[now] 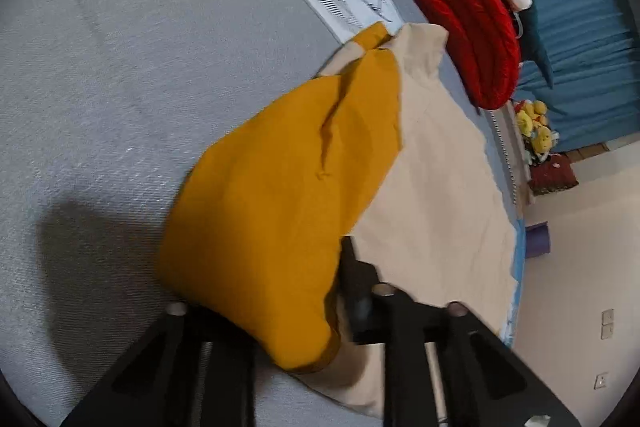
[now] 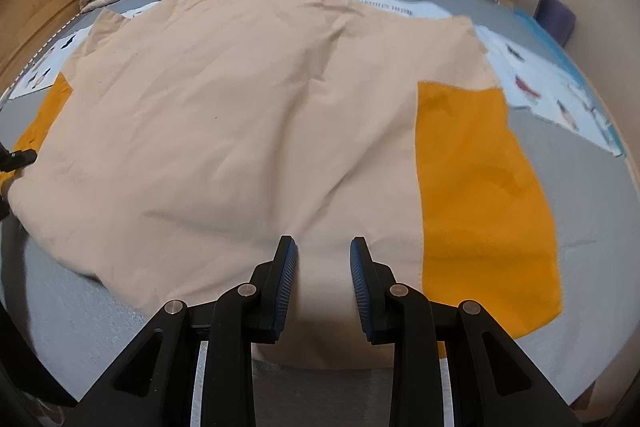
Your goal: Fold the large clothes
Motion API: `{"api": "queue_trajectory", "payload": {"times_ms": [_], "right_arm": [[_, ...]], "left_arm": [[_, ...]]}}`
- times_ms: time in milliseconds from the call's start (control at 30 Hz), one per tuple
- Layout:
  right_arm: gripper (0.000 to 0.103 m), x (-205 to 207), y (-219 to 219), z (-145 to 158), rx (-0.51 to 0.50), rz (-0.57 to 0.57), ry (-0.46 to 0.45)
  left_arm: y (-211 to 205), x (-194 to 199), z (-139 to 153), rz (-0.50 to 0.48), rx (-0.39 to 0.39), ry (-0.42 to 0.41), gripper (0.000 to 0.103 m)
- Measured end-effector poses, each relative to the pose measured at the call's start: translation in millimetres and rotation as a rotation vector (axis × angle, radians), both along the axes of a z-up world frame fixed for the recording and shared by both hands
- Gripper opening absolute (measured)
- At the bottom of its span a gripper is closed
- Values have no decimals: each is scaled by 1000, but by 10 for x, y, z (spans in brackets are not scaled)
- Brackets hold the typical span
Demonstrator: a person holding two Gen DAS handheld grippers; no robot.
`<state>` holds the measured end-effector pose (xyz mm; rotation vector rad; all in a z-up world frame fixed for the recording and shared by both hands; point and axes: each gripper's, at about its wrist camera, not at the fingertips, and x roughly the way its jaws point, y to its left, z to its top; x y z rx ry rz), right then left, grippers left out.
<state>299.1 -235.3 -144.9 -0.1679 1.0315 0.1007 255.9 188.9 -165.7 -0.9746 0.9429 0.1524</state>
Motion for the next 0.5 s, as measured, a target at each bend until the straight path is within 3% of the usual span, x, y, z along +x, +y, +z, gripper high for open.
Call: {"api": "queue_trajectory", "payload": {"times_ms": [233, 500], "right_arm": [[30, -116, 211, 440, -14, 4, -142], [30, -218, 693, 612, 24, -69, -203]], "left_arm": [[-47, 7, 193, -17, 57, -38, 10], [-95, -161, 839, -47, 225, -132, 8]]}}
